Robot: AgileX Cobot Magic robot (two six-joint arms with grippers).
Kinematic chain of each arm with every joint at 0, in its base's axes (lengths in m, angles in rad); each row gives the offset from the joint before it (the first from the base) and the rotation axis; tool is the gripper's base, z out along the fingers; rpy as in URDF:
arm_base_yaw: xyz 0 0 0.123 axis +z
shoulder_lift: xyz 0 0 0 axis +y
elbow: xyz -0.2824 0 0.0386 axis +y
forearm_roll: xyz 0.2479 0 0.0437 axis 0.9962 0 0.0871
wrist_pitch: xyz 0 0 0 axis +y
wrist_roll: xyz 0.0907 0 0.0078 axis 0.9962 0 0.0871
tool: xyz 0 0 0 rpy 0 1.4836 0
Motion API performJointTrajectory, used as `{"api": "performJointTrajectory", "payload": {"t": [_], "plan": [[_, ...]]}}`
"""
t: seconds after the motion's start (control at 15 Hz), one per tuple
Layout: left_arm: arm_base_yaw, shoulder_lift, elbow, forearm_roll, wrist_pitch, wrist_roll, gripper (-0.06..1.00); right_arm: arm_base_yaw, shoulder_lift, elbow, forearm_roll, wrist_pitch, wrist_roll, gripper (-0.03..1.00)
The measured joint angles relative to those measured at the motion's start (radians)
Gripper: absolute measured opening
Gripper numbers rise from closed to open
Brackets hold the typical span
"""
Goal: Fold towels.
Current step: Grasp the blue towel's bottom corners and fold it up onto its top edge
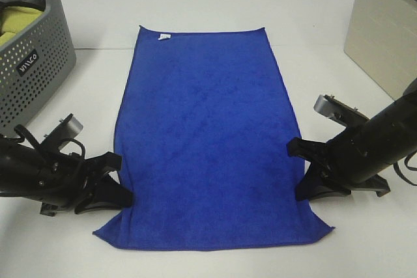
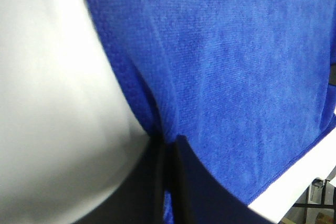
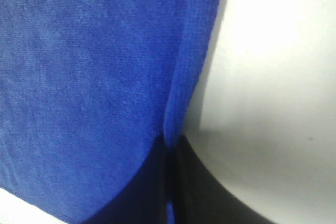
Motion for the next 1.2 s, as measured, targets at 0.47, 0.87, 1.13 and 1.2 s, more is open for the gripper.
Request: {"api": "performJointTrajectory", "payload": {"t": [0.47,0.87,1.13,1.2], "plan": [[0.000,-0.186,0.189,0.007,-0.008,-0.003,0.01,0.000,-0.155,0.128,-0.036,0.053,0.032,0.00],[0.000,-0.464,0.451,0.009,-0.004,-0.005,0.01,0.000,-0.412,0.375,-0.037,0.093,0.057,0.00],[0.000,-0.562,0.423,0.008,0.007,-0.038,0.01,0.001,-0.477,0.303,-0.046,0.099,0.079,0.00],[0.000,-0.566,0.384,0.008,0.003,-0.047,0.01,0.001,-0.473,0.251,-0.057,0.100,0.086,0.00]]}}
